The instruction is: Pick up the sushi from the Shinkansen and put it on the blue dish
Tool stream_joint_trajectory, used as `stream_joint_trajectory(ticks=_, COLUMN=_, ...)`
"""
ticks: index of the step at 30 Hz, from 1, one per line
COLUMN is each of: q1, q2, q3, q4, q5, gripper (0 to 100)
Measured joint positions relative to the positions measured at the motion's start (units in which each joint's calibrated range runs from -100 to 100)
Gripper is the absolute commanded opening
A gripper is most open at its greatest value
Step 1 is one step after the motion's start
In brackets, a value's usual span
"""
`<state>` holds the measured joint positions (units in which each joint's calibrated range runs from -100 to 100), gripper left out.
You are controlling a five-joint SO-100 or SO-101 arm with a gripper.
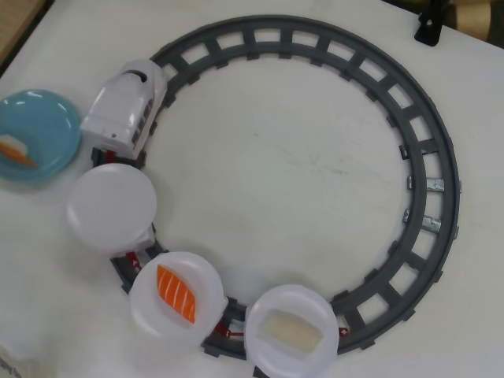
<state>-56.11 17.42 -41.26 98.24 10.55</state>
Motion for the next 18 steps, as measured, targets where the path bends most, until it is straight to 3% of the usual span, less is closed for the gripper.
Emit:
stream_joint_trajectory(ticks=11, q1=0.2, q2=-26.2, q3=38.8, q4=-8.1, q5=-4.9, gripper=14)
stream_joint_trajectory(ticks=18, q1=-0.7, q2=-36.9, q3=57.3, q4=-15.0, q5=-5.5, gripper=5)
